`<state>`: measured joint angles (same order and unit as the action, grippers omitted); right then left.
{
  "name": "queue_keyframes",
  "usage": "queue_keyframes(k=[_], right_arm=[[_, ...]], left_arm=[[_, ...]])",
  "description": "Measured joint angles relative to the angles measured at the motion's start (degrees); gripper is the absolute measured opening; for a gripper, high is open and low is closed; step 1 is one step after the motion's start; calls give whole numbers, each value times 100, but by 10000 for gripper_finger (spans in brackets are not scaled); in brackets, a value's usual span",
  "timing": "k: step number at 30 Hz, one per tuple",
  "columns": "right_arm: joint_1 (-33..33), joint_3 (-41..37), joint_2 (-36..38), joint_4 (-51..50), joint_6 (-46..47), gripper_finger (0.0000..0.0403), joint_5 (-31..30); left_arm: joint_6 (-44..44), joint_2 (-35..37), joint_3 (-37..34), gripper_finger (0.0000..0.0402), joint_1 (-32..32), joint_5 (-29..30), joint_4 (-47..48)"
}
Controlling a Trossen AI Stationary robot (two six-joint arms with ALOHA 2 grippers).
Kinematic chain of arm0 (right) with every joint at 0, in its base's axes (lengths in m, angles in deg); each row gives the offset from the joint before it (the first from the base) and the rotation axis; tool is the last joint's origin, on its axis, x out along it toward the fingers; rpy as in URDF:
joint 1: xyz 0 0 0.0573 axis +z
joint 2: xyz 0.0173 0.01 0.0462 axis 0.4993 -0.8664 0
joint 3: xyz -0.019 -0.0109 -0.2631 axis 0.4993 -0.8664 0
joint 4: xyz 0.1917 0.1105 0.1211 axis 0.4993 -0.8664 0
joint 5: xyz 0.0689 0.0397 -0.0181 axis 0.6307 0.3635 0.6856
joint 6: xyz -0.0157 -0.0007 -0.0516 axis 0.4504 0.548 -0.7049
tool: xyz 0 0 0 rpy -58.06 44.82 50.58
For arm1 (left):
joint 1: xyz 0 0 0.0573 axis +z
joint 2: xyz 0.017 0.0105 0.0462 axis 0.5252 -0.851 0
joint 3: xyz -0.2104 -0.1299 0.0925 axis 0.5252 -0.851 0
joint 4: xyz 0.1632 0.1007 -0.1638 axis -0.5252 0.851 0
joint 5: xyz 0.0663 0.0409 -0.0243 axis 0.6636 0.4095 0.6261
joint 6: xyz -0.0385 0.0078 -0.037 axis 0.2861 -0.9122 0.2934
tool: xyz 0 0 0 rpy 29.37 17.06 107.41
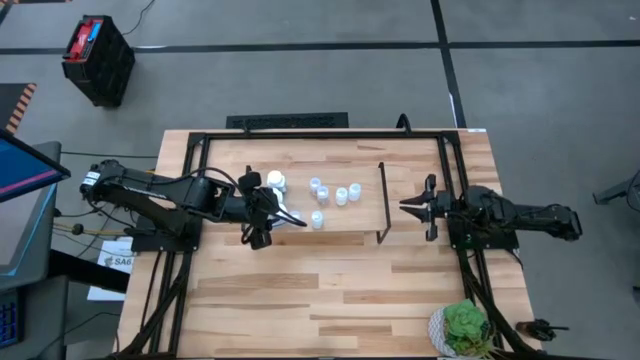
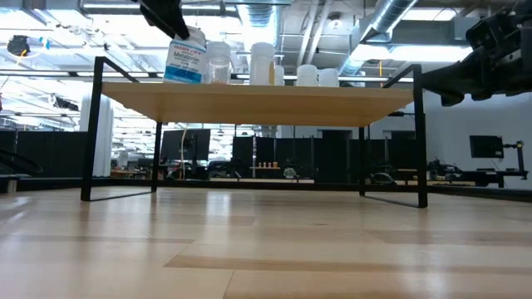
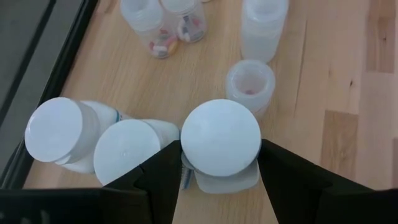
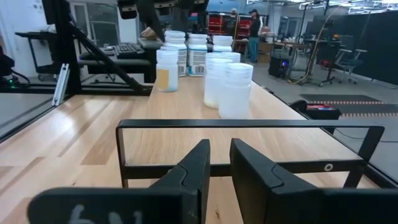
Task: Pick and place medicine bottles onto shelf by color
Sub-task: Put the white blue pill bottle on the shelf
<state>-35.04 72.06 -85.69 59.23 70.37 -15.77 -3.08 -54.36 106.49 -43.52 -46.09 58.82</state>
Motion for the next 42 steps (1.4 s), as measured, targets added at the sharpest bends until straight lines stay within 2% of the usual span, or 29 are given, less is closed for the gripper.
queue_keyframes(k=[42], right_arm=[[0,-11,0,-12,0,86,-17]], left_arm=[[-221,0,0,195,-1,138,24]])
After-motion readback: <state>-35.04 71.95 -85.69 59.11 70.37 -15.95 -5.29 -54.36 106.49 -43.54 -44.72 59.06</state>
